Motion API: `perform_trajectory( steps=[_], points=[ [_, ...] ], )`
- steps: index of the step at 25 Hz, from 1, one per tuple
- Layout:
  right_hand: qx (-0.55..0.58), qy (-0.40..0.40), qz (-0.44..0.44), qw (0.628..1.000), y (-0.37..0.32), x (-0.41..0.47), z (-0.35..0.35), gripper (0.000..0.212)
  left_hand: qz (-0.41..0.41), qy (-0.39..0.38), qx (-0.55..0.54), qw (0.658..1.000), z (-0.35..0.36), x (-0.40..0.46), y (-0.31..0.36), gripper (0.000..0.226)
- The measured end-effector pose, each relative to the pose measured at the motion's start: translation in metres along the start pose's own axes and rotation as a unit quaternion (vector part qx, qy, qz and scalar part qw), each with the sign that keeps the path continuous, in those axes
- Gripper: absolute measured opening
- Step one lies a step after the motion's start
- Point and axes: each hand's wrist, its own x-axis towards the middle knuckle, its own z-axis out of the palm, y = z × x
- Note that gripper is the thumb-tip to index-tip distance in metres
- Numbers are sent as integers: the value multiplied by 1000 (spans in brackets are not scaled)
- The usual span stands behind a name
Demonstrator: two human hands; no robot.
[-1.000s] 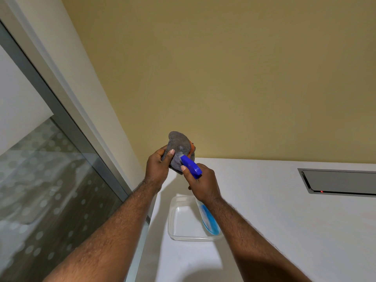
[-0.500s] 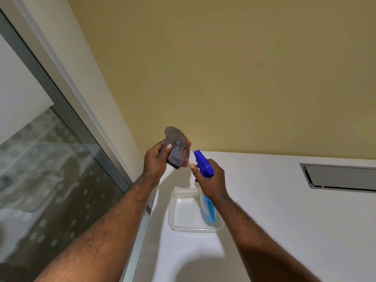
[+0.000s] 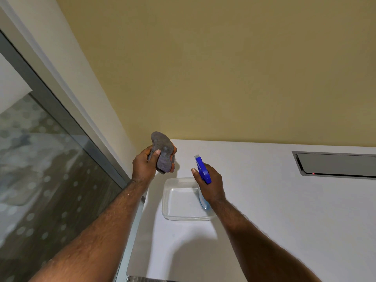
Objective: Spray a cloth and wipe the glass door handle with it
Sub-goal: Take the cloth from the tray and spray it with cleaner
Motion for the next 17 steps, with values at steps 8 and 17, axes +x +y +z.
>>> perform_trajectory(
  steps=[8, 17],
  points=[
    [-30, -15, 52, 998, 4, 5, -10, 53, -15, -3, -9, 1000, 1, -8, 4, 25],
    [-33, 17, 98, 995, -2, -5, -26, 63, -17, 3, 3, 1000, -4, -28, 16, 26]
  ],
)
